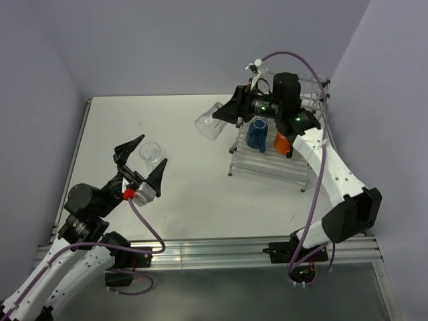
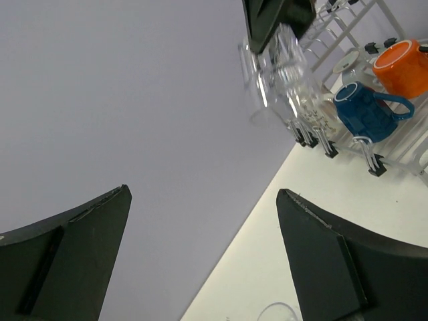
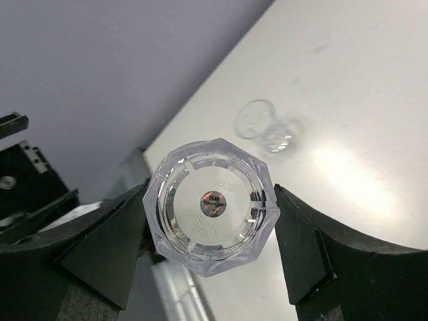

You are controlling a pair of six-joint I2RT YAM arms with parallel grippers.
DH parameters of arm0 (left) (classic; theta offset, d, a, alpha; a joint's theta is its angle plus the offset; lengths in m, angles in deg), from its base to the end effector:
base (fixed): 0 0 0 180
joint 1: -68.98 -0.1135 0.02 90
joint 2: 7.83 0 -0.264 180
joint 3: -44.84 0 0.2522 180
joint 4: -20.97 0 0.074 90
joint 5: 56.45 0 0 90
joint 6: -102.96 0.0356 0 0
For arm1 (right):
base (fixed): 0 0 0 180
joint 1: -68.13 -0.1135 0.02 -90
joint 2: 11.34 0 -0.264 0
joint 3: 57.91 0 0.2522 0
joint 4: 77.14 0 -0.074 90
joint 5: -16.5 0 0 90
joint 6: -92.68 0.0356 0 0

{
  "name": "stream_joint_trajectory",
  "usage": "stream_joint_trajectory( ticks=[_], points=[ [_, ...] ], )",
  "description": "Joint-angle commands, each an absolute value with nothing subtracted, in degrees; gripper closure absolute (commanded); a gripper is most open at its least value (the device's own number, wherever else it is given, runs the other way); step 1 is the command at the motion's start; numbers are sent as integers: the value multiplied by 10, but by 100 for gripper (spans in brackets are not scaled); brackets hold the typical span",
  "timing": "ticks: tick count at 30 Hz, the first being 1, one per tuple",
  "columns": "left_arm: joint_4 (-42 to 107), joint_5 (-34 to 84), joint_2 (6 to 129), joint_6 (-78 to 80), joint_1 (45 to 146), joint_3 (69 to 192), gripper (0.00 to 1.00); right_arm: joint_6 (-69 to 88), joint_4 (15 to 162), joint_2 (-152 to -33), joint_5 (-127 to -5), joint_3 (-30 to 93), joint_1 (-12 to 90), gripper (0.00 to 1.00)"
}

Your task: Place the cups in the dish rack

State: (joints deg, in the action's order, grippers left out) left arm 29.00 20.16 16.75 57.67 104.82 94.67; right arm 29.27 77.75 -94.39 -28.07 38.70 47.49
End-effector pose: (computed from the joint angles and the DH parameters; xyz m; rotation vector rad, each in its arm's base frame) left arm 0.0858 -0.0721 0.3631 0.9698 0.8334 -0.0153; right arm 0.3001 0.1401 0.4149 -0.5195 1.8249 1.2758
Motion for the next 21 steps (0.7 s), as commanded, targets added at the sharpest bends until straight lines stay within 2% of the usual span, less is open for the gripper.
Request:
stream_joint_trajectory(
  ticks=[1, 10, 16, 21],
  points=[
    [330, 223, 163, 550, 1049, 977, 1, 119, 610, -899, -370, 455, 498, 100],
    [364, 246, 197, 494, 1049, 987, 1, -52, 451, -962, -583, 647, 575, 100],
    [374, 269, 213, 445, 1049, 996, 1, -102, 443, -1030, -669, 734, 640, 100],
    [363, 306, 228, 379, 1049, 1005, 1, -100, 476, -1070, -680, 781, 696, 100]
  ],
)
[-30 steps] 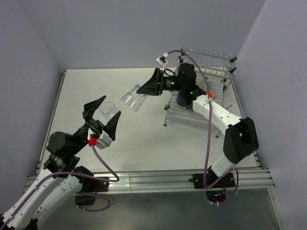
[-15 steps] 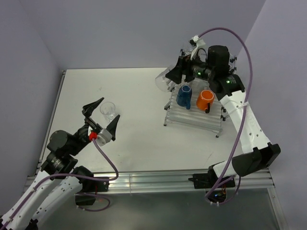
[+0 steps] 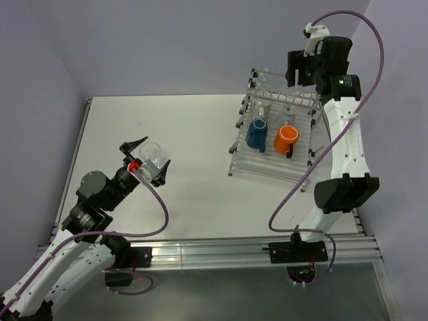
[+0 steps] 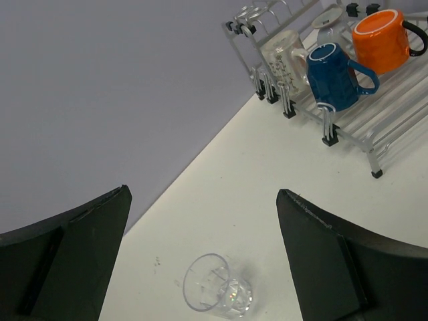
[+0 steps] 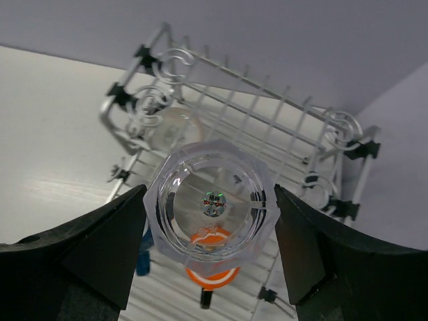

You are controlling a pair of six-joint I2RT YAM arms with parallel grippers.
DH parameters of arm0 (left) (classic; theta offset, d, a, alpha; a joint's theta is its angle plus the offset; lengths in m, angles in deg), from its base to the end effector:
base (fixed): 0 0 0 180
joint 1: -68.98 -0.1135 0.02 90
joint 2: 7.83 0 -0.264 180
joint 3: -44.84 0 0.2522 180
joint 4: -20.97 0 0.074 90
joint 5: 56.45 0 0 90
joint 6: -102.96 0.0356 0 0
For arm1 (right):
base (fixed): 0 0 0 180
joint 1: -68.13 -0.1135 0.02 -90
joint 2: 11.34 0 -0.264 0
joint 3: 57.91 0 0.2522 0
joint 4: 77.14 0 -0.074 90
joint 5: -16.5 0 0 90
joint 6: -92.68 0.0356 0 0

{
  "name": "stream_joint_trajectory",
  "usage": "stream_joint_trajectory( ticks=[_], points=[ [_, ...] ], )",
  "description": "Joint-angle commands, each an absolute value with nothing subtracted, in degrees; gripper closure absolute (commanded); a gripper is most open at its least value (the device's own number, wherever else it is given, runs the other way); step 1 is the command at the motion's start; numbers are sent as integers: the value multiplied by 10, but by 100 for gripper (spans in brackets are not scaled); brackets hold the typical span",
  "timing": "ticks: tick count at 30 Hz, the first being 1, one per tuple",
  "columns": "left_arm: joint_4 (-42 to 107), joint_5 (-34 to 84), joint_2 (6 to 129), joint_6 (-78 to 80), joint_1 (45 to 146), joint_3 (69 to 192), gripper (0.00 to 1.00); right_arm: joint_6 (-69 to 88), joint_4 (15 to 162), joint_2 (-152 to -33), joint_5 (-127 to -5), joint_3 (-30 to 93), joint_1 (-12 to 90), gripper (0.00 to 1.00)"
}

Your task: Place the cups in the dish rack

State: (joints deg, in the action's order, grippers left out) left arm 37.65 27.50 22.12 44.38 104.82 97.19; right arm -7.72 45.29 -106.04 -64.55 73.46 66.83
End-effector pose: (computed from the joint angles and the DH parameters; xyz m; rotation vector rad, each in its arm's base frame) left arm 0.1058 -0.0811 0.3523 0.8859 1.1769 -0.1403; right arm 0.3457 0.0134 0.4883 -0.2999 1.9078 0.0451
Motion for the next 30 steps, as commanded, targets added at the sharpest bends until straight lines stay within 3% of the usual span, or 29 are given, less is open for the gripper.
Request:
stream_joint_trajectory(
  ticks=[1, 15, 30],
  points=[
    [361, 308, 228, 372, 1048, 1004, 1, -101, 484, -1087, -681, 789, 703, 100],
    [372, 318, 202, 341, 1046, 970, 1, -63, 547, -1214, -644, 874, 755, 100],
    [365, 324, 199, 336, 1046, 952, 1, -66, 554, -1244, -655, 887, 753, 97]
  ],
)
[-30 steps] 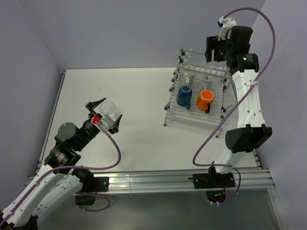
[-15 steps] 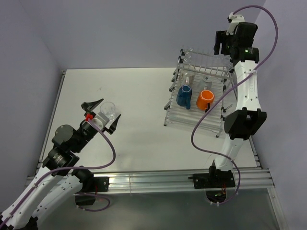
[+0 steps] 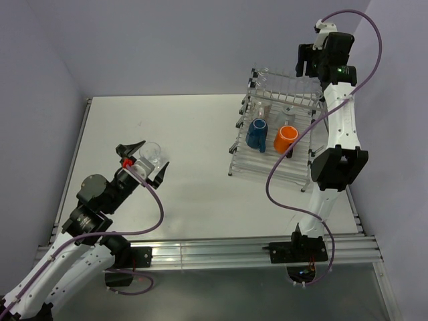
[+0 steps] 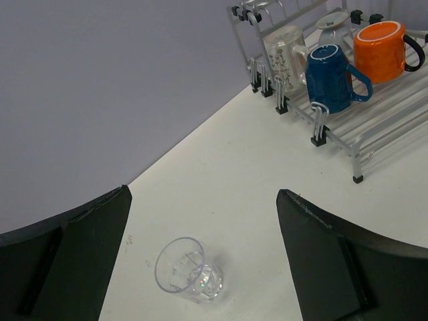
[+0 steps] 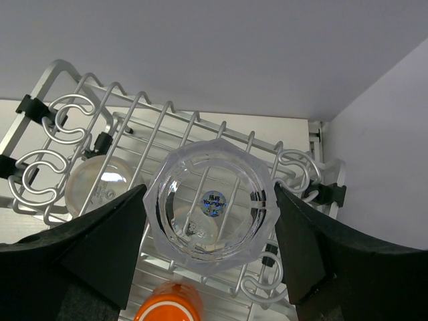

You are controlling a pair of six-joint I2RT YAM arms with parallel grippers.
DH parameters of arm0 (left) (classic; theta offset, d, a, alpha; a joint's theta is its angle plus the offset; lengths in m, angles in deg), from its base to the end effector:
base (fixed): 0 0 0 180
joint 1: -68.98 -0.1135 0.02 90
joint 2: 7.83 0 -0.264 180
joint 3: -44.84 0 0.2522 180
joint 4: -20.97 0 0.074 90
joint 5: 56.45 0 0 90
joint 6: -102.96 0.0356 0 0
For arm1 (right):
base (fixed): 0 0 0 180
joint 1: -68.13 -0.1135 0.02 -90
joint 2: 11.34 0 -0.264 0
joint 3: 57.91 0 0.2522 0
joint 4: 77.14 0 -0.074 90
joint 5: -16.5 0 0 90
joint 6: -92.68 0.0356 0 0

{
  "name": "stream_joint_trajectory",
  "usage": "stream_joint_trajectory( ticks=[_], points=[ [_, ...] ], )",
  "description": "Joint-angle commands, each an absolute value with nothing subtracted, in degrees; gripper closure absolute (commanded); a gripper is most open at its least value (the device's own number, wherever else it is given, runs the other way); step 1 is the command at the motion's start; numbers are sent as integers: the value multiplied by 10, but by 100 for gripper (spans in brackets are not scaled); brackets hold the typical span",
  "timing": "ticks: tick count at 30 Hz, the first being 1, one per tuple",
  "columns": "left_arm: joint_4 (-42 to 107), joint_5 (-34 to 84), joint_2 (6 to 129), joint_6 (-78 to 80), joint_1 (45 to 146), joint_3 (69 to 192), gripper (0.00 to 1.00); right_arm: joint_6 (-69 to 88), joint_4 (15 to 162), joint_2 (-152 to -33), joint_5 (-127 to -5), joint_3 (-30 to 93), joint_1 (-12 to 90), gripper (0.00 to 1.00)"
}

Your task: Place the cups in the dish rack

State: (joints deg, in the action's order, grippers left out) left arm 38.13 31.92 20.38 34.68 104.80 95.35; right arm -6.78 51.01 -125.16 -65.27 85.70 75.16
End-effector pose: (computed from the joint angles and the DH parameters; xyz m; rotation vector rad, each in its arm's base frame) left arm 0.1047 -0.0768 0.3438 0.7349 1.2904 -0.2203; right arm 0.4440 -0.0496 0.4393 -0.1358 1.9472 -0.0496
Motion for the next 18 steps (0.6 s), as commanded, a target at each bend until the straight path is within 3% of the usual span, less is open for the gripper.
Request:
stream_joint_trajectory(
  ticks=[1, 11, 18],
  points=[
    [366, 324, 200, 336, 1046, 952, 1, -68, 554, -1245, -655, 887, 753, 96],
    [372, 324, 195, 339, 1046, 951, 1, -69, 555, -1251, -662, 887, 753, 77],
    [373, 326, 196, 337, 1045, 948, 1, -73, 554, -1252, -673, 882, 752, 75]
  ],
)
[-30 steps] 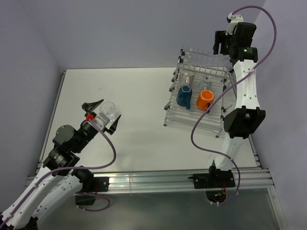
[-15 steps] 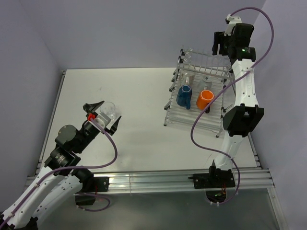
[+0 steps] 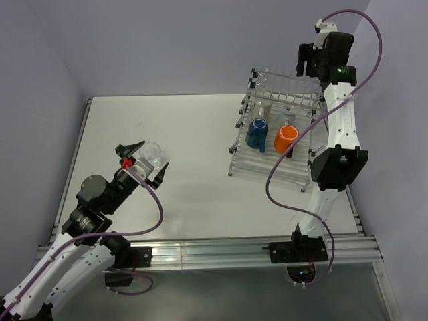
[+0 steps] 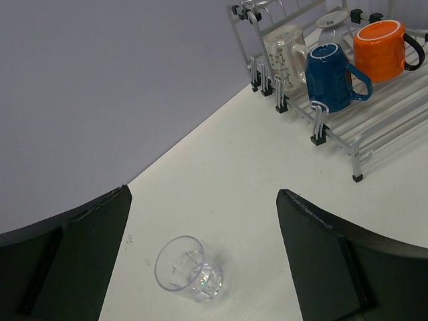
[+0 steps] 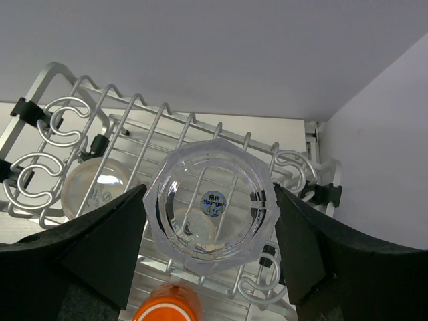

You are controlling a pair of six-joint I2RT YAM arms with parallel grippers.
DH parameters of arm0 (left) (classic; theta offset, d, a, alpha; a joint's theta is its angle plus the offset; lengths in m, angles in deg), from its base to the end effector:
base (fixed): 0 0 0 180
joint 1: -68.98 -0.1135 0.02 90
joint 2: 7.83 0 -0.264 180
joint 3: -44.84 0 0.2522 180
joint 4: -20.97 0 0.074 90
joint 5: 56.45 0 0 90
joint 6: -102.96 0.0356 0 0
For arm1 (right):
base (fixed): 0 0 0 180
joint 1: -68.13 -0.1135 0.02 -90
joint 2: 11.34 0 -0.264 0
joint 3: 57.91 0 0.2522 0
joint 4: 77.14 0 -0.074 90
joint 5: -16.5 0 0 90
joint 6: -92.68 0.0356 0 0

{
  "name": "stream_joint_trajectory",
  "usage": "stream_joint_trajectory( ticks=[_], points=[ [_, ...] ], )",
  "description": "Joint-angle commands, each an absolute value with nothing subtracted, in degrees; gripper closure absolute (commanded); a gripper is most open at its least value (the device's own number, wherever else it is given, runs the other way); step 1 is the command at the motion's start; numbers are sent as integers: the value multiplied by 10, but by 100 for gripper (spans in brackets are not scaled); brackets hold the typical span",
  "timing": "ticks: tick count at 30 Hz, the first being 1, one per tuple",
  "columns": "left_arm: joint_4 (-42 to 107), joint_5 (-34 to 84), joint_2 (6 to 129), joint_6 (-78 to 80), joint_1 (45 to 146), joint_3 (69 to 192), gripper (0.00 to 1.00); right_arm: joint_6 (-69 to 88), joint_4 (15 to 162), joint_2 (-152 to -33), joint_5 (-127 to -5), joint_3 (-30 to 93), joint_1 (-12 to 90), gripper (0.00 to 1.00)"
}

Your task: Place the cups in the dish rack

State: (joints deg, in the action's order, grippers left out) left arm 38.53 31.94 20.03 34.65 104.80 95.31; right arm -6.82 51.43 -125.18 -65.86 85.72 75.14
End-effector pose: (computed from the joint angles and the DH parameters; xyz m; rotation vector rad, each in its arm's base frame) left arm 0.1037 -0.0761 0.3435 0.7350 1.2921 -0.2204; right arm 0.4444 -0.0499 0.4400 -0.1303 1.9411 -0.0611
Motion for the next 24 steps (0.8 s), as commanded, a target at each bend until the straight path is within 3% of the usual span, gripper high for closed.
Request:
stream_joint_trajectory(
  ticks=[1, 13, 24],
  points=[
    [374, 326, 199, 337, 1045, 948, 1, -73, 554, -1252, -673, 882, 752, 75],
    [373, 326, 200, 336, 1046, 943, 1, -75, 540, -1245, -672, 880, 752, 79],
    [380, 322, 202, 339, 1046, 945, 1, -73, 534, -1249, -675, 879, 752, 74]
  ],
)
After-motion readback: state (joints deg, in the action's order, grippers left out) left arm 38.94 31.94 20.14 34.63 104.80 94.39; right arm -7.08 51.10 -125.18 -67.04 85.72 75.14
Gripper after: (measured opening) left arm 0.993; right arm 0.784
